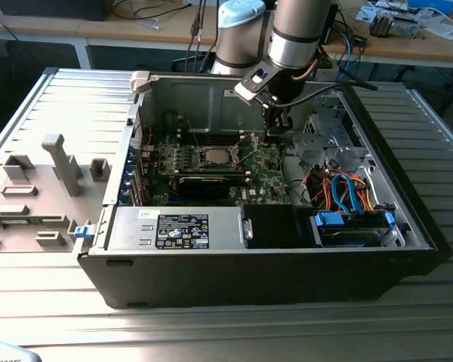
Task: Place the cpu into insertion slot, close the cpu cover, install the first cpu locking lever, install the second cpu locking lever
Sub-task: 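Close the cpu cover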
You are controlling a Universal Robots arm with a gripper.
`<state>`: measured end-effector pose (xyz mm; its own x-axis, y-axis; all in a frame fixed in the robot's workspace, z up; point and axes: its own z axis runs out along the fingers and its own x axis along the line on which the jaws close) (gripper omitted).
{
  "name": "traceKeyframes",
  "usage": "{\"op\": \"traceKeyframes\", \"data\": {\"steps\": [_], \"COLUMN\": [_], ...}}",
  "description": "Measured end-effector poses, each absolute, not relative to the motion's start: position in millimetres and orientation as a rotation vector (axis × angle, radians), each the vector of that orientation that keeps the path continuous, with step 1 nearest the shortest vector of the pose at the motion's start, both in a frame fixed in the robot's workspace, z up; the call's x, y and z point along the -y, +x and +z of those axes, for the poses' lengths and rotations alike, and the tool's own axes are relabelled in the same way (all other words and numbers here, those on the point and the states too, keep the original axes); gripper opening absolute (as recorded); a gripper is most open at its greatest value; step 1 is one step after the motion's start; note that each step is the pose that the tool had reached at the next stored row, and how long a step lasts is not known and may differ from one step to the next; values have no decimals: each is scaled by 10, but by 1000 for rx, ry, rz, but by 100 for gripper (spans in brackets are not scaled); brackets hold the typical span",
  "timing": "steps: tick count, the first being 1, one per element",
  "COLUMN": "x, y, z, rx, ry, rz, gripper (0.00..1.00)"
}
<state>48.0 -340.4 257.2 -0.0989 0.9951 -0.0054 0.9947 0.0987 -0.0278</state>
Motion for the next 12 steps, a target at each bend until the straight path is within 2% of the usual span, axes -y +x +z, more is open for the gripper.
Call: {"op": "traceKeyframes", "data": {"steps": [12], "x": [3404], "y": [336], "z": [2570], "rx": [2318], "ry": [-2099], "rz": [38], "gripper": [11]}}
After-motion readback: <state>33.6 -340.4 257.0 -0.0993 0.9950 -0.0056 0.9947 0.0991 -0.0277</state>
